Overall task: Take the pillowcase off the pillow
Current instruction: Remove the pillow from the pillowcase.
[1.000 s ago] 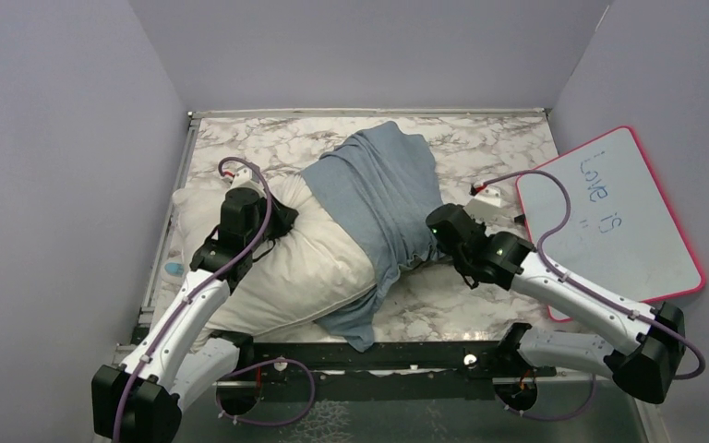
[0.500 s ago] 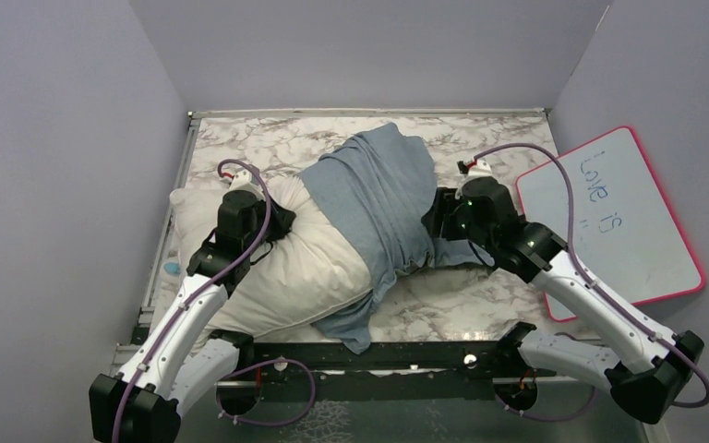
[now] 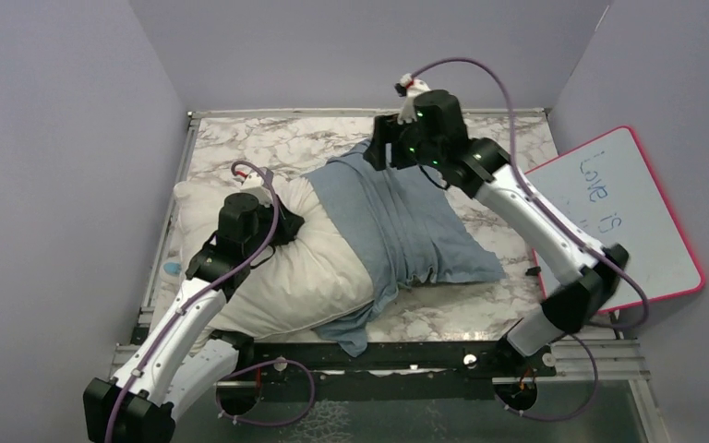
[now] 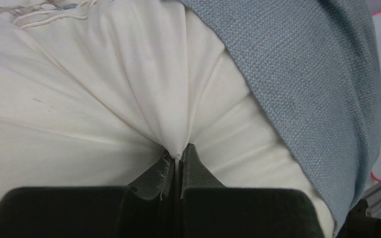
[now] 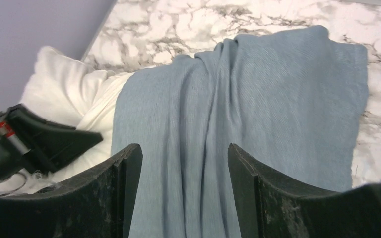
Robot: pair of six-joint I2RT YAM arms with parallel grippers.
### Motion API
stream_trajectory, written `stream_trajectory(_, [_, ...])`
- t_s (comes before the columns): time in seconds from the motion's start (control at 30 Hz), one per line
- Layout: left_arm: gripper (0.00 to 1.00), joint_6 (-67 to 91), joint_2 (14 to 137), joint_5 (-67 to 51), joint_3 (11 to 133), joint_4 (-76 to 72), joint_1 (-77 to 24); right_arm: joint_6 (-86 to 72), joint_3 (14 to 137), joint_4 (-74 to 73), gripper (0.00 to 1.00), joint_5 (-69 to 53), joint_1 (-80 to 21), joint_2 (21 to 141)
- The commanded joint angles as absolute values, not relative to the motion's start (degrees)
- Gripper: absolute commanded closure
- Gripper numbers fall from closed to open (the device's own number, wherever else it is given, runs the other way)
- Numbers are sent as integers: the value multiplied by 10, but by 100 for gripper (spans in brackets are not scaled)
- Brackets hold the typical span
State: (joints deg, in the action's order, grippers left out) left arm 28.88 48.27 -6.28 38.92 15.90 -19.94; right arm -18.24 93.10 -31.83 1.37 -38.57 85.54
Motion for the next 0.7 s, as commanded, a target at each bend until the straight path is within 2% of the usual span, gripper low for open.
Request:
stream_trajectory(0.0, [100,242,475,-152,396,244,-261,-120,1057,-392,29,-39,-386,992])
stream_trajectory(0.13, [100,259,466,-120,398,243,-302,-87,1187,-462,28,-4,-386,1117])
stream_trajectory(0.23, [100,276,454,-99,390,243,-308,-59,1219,-507,27,9,-386,1172])
stream_trajectory(0.33, [100,287,440,-72,381,245,-308,-65,1193,-536,36,-20,-387,1184])
stream_trajectory(0.47, [100,305,435,-28,375,258,-308,-77,1101,-496,38,-14,-387,1126])
stream_trajectory(0.67, [100,310,446,-11,376,260,-308,-81,1093,-515,23,-30,-386,1082])
